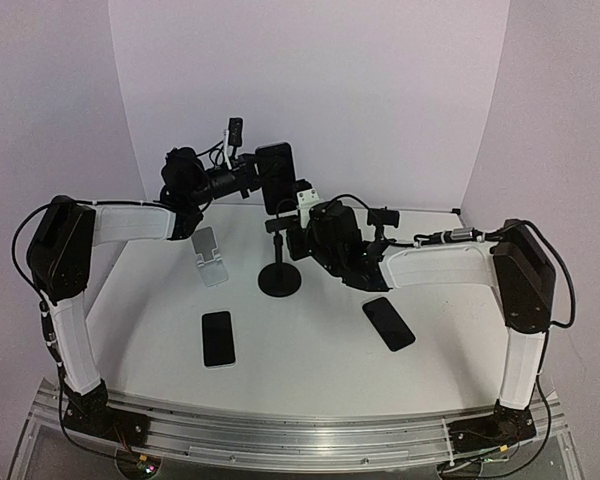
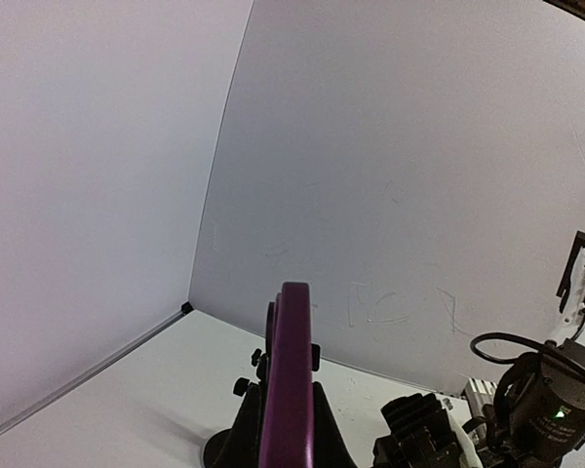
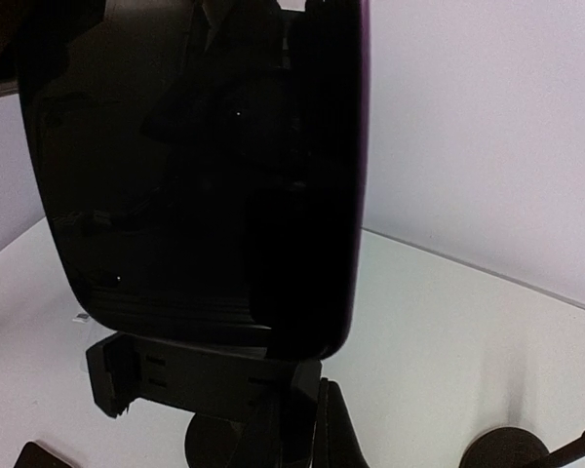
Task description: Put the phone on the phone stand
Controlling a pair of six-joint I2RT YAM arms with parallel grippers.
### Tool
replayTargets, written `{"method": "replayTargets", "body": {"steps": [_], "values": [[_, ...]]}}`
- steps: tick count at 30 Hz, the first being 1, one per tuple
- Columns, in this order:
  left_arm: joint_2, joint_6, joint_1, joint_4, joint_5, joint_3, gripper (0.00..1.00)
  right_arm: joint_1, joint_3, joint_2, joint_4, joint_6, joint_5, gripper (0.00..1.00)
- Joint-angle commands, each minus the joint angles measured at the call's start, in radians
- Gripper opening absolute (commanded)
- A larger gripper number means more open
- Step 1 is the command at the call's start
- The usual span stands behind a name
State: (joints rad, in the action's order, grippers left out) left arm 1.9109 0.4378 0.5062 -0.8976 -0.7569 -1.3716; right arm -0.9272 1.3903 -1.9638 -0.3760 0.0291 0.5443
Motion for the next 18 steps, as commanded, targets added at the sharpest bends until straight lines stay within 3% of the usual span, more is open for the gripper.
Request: {"method": "replayTargets", "body": {"steps": [1, 18], "values": [[0.003, -0.021, 0.019, -0.102, 0.059, 0.013, 0.00, -0.015, 0.054, -0.021, -0.015, -0.004, 0.043, 0.01], [-0.001, -0.010, 0.019, -0.116, 0.104, 0.121, 0.00, -0.019, 0.033, -0.012, -0.019, 0.045, 0.070, 0.00]]}}
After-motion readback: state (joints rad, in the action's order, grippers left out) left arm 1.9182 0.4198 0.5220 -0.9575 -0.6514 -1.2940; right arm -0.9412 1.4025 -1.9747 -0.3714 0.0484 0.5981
